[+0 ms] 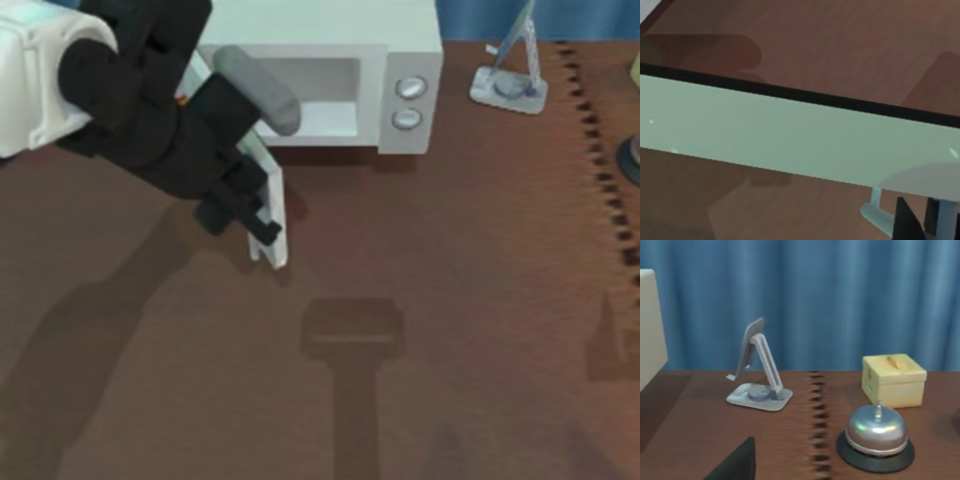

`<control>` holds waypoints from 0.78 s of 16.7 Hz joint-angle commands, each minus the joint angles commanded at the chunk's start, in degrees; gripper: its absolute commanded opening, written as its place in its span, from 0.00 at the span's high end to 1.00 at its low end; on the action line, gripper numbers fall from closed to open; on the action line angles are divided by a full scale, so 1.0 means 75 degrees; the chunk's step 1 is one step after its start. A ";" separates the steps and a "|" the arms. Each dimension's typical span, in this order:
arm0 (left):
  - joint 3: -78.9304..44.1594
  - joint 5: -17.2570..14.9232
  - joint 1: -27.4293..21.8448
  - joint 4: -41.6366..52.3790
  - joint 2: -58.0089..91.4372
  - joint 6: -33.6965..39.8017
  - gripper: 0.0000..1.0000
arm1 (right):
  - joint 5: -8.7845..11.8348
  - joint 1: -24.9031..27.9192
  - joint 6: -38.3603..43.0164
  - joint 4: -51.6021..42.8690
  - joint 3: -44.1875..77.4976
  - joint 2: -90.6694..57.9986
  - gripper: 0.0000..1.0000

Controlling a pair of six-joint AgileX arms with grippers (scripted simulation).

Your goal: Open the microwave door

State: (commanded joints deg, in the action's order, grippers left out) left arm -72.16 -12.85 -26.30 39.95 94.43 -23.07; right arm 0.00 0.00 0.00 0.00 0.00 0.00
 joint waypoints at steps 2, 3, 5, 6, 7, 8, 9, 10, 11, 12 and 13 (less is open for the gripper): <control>0.0000 0.0000 0.0000 0.0000 0.0000 0.0000 1.00 | 0.0000 0.0000 0.0000 0.0000 0.0000 0.0000 0.00; 0.0000 0.0000 0.0000 0.0000 0.0000 0.0000 1.00 | 0.0000 0.0000 0.0000 0.0000 0.0000 0.0000 0.00; 0.0018 -0.0040 -0.0016 0.0012 0.0015 -0.0010 1.00 | 0.0000 0.0000 0.0000 0.0000 0.0000 0.0000 0.00; 0.0017 -0.0070 0.0017 0.0036 0.0006 -0.0106 1.00 | 0.0000 0.0000 0.0000 0.0000 0.0000 0.0000 0.00; 0.0017 -0.0123 0.0075 0.0072 -0.0014 -0.0258 1.00 | 0.0000 0.0000 0.0000 0.0000 0.0000 0.0000 0.00; 0.0022 -0.0198 0.0153 0.0119 -0.0040 -0.0448 1.00 | 0.0000 0.0000 0.0000 0.0000 0.0000 0.0000 0.00; 0.0036 -0.0288 0.0243 0.0179 -0.0065 -0.0659 1.00 | 0.0000 0.0000 0.0000 0.0000 0.0000 0.0000 0.00; 0.0055 -0.0388 0.0339 0.0246 -0.0086 -0.0874 1.00 | 0.0000 0.0000 0.0000 0.0000 0.0000 0.0000 0.00; 0.0077 -0.0490 0.0432 0.0314 -0.0104 -0.1078 1.00 | 0.0000 0.0000 0.0000 0.0000 0.0000 0.0000 0.00; 0.0098 -0.0585 0.0516 0.0374 -0.0122 -0.1258 1.00 | 0.0000 0.0000 0.0000 0.0000 0.0000 0.0000 0.00; 0.0115 -0.0663 0.0580 0.0418 -0.0141 -0.1399 1.00 | 0.0000 0.0000 0.0000 0.0000 0.0000 0.0000 0.00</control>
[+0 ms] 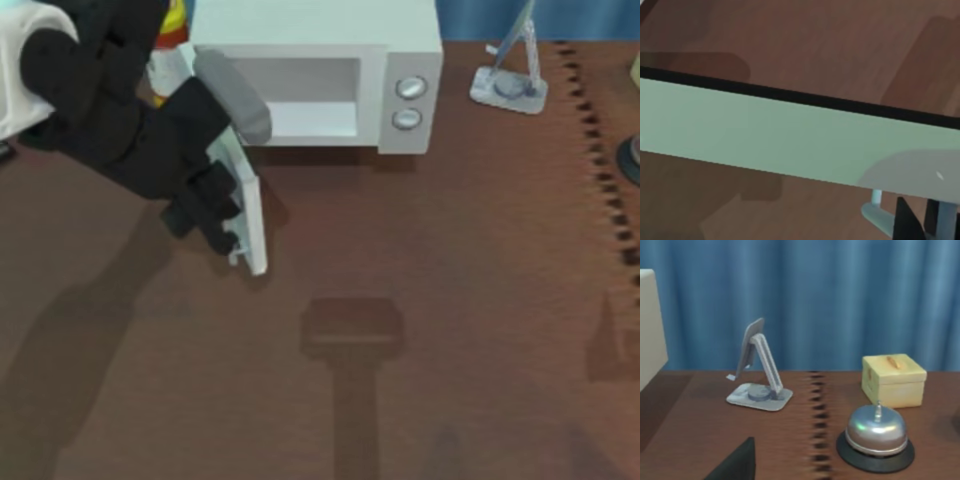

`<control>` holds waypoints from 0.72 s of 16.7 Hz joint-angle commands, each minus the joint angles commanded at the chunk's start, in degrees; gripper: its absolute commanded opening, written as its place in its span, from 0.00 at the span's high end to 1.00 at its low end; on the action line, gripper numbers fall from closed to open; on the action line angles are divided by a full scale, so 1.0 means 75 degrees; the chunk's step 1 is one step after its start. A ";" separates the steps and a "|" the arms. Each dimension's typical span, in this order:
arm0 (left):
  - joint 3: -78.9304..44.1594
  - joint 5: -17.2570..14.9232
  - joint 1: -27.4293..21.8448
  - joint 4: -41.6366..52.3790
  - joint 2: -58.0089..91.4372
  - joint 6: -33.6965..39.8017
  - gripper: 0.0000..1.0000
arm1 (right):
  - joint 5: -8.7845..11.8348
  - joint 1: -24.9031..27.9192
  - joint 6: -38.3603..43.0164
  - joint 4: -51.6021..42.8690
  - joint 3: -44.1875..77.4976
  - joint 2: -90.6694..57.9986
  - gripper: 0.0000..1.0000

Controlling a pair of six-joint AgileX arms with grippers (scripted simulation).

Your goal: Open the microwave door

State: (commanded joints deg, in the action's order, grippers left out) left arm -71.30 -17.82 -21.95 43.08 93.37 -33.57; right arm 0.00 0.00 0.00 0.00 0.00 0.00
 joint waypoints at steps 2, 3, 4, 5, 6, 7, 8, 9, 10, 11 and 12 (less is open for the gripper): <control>0.0007 -0.0053 0.0044 0.0024 -0.0019 -0.0095 1.00 | 0.0000 0.0000 0.0000 0.0000 0.0000 0.0000 0.00; 0.0007 -0.0053 0.0044 0.0024 -0.0019 -0.0095 1.00 | 0.0000 0.0000 0.0000 0.0000 0.0000 0.0000 0.00; 0.0007 -0.0053 0.0044 0.0024 -0.0019 -0.0095 1.00 | 0.0000 0.0000 0.0000 0.0000 0.0000 0.0000 0.00; 0.0007 -0.0053 0.0044 0.0024 -0.0019 -0.0095 1.00 | 0.0000 0.0000 0.0000 0.0000 0.0000 0.0000 0.00; 0.0007 -0.0053 0.0044 0.0024 -0.0019 -0.0095 1.00 | 0.0000 0.0000 0.0000 0.0000 0.0000 0.0000 0.00; 0.0007 -0.0053 0.0044 0.0024 -0.0019 -0.0095 1.00 | 0.0000 0.0000 0.0000 0.0000 0.0000 0.0000 0.00; 0.0007 -0.0053 0.0044 0.0024 -0.0019 -0.0095 1.00 | 0.0000 0.0000 0.0000 0.0000 0.0000 0.0000 0.00; 0.0007 -0.0053 0.0044 0.0024 -0.0019 -0.0095 1.00 | 0.0000 0.0000 0.0000 0.0000 0.0000 0.0000 0.00; 0.0007 -0.0053 0.0044 0.0024 -0.0019 -0.0095 1.00 | 0.0000 0.0000 0.0000 0.0000 0.0000 0.0000 0.00; 0.0007 -0.0053 0.0044 0.0024 -0.0019 -0.0095 1.00 | 0.0000 0.0000 0.0000 0.0000 0.0000 0.0000 0.00; 0.0007 -0.0053 0.0044 0.0024 -0.0019 -0.0095 1.00 | 0.0000 0.0000 0.0000 0.0000 0.0000 0.0000 0.00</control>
